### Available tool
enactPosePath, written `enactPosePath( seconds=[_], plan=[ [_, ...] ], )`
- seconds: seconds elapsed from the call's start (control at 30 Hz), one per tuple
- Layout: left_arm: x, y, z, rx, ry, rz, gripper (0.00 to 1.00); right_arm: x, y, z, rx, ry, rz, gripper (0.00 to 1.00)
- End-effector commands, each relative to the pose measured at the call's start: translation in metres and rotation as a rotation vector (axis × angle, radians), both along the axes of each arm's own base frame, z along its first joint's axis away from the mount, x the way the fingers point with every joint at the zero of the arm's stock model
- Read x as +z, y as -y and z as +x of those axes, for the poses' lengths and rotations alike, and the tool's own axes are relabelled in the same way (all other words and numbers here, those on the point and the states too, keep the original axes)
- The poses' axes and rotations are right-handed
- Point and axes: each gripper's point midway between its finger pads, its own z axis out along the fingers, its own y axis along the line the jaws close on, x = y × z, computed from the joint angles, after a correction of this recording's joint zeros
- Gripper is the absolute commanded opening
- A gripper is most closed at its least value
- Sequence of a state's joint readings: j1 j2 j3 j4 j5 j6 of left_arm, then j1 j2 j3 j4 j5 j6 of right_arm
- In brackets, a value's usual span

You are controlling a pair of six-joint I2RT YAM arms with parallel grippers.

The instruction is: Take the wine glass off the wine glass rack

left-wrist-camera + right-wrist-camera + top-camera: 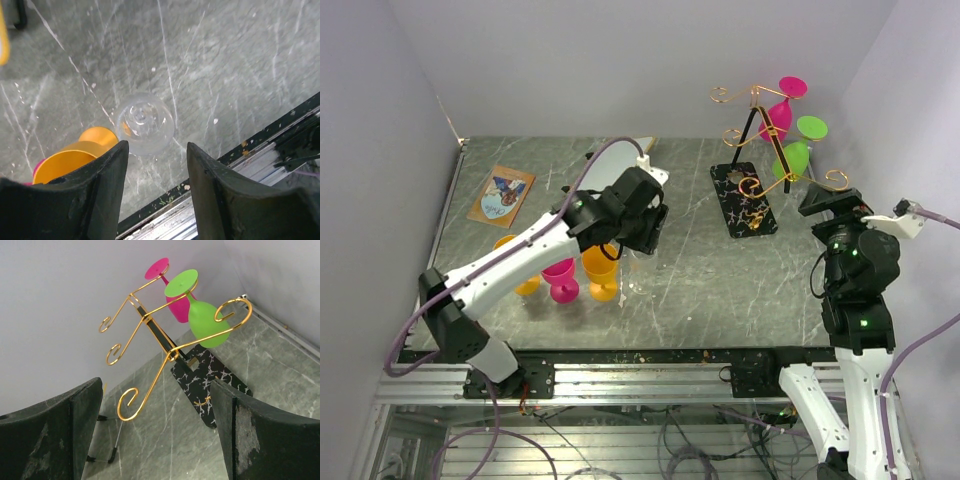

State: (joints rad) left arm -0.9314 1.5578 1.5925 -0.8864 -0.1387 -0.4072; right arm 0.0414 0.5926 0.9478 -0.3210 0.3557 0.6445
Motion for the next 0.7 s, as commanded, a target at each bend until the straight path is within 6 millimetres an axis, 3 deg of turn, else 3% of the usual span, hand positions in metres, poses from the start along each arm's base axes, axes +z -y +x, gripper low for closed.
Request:
enactPosePath(
  seconds=[0.0, 0.2, 0.27, 0.3, 0.4, 0.5, 0.67],
  plan=[
    [0.073, 0.000, 0.018, 0.014, 0.237, -0.147, 0.62, 0.004, 0.003, -0.003, -0.015, -0.018, -0.023, 0.87],
    [0.159, -0.034, 0.022, 0.074, 0.531, -0.311, 0.69, -0.004, 0.000, 0.001, 0.000, -0.062, -0.021, 0.87],
    [0.180, -0.049, 0.018, 0.087, 0.617, -0.358, 0.70, -0.010, -0.003, 0.007, 0.017, -0.084, -0.011, 0.87],
    [0.188, -0.057, 0.015, 0.099, 0.657, -0.380, 0.70, -0.003, -0.005, 0.009, 0.025, -0.074, -0.006, 0.87],
    [0.199, -0.082, 0.008, 0.135, 0.763, -0.423, 0.73, 0.001, -0.011, 0.019, 0.054, -0.074, 0.013, 0.86],
    [0.196, -0.101, 0.002, 0.161, 0.828, -0.427, 0.75, 0.004, -0.014, 0.033, 0.064, -0.089, 0.029, 0.86],
    [0.192, -0.120, -0.003, 0.181, 0.856, -0.394, 0.76, 0.006, -0.011, 0.064, 0.041, -0.152, 0.019, 0.86]
  ],
)
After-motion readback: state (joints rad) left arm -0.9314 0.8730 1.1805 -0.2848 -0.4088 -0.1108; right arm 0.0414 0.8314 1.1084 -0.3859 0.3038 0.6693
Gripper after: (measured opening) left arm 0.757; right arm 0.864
